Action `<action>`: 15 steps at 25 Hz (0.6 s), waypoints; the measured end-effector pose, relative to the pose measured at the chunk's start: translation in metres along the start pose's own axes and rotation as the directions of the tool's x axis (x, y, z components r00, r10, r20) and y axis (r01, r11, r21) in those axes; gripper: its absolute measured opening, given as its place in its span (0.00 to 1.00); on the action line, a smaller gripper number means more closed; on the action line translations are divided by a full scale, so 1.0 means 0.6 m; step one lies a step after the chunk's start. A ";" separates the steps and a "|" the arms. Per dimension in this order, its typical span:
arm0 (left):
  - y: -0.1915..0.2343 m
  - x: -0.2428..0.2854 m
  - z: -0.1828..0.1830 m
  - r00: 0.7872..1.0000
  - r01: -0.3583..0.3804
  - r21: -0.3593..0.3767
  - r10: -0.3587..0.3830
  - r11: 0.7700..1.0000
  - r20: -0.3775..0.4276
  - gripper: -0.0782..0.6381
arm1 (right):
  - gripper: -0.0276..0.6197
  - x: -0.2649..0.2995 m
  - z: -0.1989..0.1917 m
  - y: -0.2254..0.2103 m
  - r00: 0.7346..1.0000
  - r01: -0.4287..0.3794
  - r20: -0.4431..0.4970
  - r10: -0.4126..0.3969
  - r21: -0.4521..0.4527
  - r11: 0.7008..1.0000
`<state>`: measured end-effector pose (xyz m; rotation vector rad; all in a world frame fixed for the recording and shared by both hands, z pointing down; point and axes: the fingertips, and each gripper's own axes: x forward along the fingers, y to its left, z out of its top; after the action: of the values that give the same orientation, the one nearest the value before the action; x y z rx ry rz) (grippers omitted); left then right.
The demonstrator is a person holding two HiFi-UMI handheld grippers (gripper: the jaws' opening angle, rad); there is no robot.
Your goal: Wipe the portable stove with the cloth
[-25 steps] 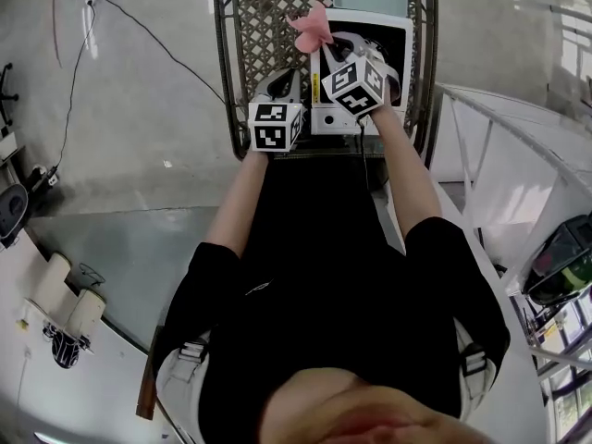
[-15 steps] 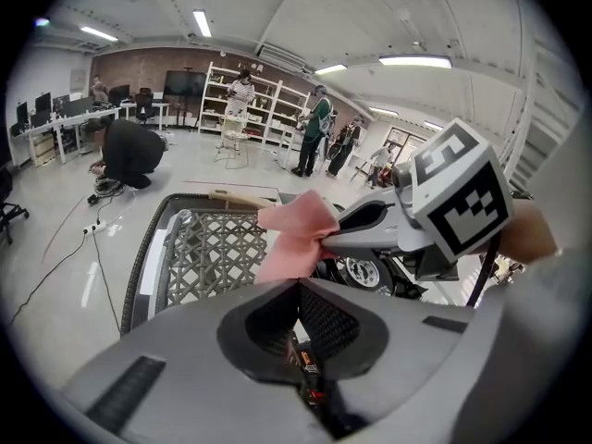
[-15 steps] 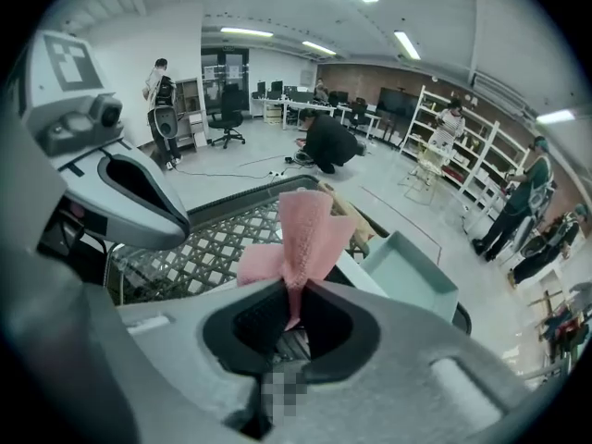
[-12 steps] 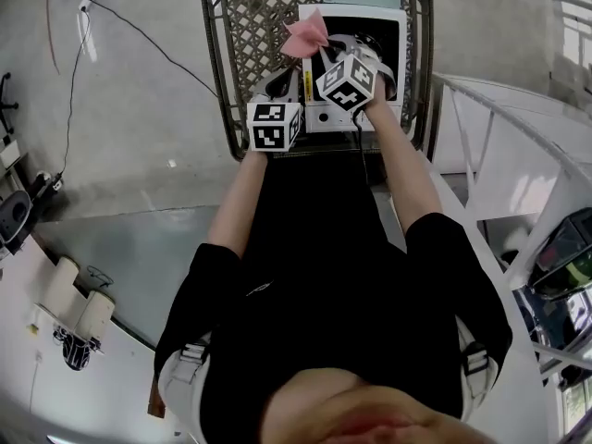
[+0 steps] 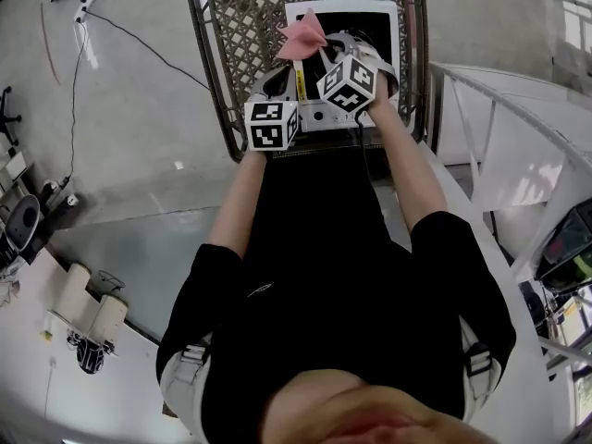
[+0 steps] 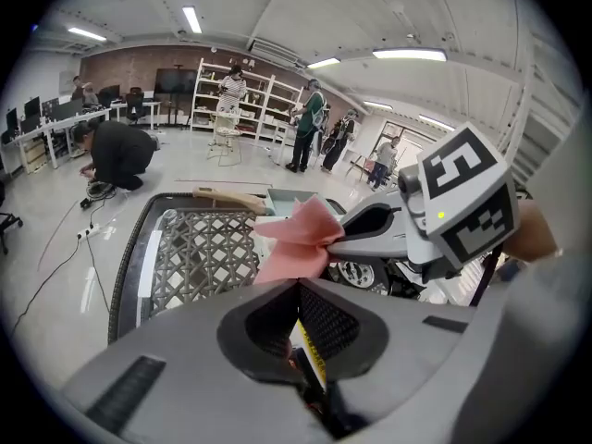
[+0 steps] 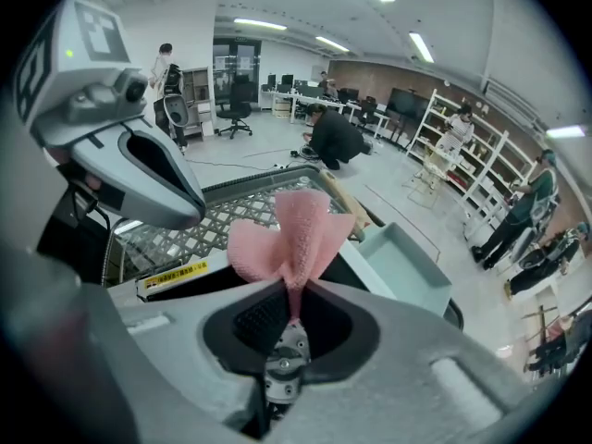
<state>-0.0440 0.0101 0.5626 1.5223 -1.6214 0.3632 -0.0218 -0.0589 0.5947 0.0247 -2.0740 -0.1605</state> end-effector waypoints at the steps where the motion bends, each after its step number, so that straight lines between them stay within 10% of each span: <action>1: -0.001 0.002 0.000 1.000 0.000 0.001 0.000 1.000 -0.002 0.11 | 0.09 -0.003 -0.005 -0.002 1.000 0.001 -0.003 -0.001 0.006 1.000; 15: -0.033 0.027 0.008 0.999 0.028 0.030 -0.027 0.999 -0.016 0.11 | 0.09 -0.056 -0.047 -0.046 0.995 0.090 0.030 -0.093 0.088 0.992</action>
<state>-0.0257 -0.0084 0.5650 1.5593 -1.5876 0.3852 0.0179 -0.0865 0.5756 0.1719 -2.1136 -0.1277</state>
